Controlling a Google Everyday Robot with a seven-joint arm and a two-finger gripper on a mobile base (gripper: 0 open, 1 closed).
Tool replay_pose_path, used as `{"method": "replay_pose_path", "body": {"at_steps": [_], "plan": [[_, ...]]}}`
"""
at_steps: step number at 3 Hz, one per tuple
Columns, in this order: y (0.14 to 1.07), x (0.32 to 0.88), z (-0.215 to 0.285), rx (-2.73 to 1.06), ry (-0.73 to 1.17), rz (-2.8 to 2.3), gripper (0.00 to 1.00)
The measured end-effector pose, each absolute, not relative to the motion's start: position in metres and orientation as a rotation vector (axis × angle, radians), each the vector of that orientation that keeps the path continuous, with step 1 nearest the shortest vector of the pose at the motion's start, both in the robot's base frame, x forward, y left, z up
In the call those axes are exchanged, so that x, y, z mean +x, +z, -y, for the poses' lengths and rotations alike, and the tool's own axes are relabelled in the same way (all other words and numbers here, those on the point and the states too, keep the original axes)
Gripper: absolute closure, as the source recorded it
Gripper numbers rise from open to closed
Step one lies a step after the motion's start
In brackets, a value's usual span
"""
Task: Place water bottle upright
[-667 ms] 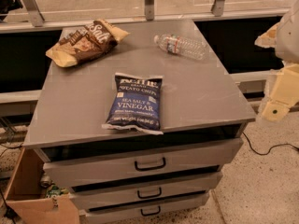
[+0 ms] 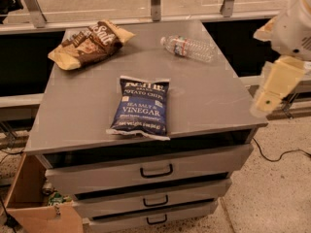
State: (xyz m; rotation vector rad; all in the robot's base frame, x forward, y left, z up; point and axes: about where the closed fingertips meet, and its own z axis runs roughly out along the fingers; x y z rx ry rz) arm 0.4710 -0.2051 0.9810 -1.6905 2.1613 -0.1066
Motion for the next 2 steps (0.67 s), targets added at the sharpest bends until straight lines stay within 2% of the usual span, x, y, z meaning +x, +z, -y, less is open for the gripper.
{"method": "replay_pose_path", "body": {"at_steps": [2], "plan": [[0.977,0.625,0.166,-1.566,-0.084,-2.034,0.0]]}}
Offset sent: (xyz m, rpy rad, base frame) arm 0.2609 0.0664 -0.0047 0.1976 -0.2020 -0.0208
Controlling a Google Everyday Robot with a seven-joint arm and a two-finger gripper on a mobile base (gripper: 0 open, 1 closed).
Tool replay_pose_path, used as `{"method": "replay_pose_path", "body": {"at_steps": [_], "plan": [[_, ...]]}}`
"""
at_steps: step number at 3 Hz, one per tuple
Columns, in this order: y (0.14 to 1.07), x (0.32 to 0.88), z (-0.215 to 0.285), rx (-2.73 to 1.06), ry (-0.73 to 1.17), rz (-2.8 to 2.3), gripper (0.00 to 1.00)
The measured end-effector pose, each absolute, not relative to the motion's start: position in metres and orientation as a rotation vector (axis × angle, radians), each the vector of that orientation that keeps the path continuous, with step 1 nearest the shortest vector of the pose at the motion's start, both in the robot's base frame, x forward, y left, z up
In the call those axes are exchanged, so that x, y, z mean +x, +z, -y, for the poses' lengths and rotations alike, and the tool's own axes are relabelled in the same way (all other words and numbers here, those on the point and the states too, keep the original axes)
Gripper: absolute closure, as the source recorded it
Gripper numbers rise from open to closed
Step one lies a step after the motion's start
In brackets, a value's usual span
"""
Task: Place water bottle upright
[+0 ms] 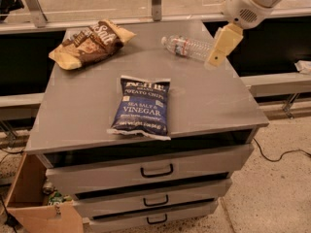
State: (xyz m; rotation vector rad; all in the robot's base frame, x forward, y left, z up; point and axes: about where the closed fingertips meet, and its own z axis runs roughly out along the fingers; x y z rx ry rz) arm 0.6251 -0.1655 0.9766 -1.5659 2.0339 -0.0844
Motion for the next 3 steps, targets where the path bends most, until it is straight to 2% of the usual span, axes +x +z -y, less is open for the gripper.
{"method": "replay_pose_path", "body": {"at_steps": [1,3], "plan": [[0.956,0.696,0.146,-1.511,-0.029,-2.045,0.0],[0.902,0.793,0.104,-1.357,0.124,-2.151,0.0]]}}
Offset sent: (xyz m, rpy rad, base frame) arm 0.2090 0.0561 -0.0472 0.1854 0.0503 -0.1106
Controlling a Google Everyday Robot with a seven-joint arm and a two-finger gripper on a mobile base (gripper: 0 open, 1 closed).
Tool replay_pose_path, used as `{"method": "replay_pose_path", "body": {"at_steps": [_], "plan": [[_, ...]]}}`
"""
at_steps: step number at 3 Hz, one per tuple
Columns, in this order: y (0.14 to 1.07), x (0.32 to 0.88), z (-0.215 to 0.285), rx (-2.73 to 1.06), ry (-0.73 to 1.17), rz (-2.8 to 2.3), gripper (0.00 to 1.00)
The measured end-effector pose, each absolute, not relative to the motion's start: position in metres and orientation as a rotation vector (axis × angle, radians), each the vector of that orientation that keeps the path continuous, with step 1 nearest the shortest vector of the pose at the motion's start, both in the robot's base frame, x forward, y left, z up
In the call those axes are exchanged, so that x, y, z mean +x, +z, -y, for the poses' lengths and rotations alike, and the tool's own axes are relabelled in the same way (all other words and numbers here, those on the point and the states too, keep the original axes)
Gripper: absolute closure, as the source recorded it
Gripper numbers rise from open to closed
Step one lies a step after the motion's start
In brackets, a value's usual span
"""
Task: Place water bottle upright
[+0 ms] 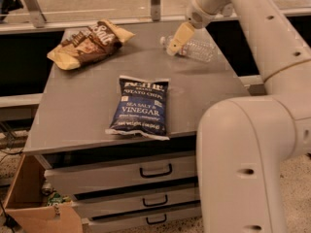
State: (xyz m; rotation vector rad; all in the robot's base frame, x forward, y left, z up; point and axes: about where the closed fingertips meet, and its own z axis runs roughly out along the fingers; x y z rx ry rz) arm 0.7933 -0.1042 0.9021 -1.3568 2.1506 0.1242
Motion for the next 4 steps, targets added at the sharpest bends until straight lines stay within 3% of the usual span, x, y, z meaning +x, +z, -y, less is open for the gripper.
{"method": "replay_pose_path", "body": {"at_steps": [2,4], "plan": [[0.864,0.818,0.091,-1.283,0.154,-2.261,0.0],[0.838,0.818,0.098,-1.275,0.114,-2.375,0.43]]}}
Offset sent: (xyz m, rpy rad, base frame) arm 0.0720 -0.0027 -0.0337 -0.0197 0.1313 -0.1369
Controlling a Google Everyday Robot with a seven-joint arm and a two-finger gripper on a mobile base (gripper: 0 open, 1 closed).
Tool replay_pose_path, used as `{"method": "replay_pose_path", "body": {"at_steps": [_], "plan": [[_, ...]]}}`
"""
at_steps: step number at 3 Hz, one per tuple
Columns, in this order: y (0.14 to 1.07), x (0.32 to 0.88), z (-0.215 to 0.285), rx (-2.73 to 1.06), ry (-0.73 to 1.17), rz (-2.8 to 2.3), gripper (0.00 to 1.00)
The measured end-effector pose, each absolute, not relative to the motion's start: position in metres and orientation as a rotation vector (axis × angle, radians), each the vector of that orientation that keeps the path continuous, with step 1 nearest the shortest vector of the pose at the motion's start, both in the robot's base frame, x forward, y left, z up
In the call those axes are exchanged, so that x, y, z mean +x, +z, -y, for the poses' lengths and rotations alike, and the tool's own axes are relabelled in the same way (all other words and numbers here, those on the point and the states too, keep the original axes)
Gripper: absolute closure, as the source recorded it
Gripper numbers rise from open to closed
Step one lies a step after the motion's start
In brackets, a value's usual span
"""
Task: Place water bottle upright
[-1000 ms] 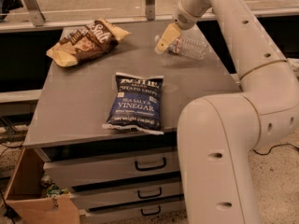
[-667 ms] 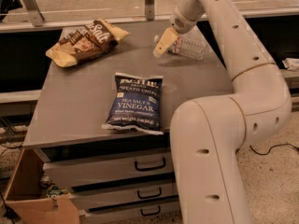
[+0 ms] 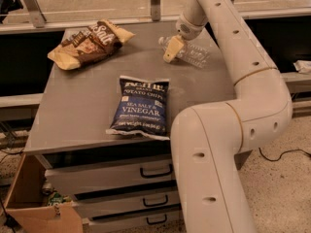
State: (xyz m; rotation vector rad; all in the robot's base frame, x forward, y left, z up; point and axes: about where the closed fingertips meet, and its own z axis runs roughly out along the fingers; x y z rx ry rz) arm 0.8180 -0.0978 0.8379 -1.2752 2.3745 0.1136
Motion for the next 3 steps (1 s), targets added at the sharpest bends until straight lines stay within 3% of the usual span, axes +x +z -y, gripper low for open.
{"method": "replay_pose_path", "body": {"at_steps": [2,3], "plan": [[0.864,0.813,0.099,-1.328,0.082,-2.312,0.88],[0.897,0.803,0.106,-1.354,0.095,-2.226,1.0]]}}
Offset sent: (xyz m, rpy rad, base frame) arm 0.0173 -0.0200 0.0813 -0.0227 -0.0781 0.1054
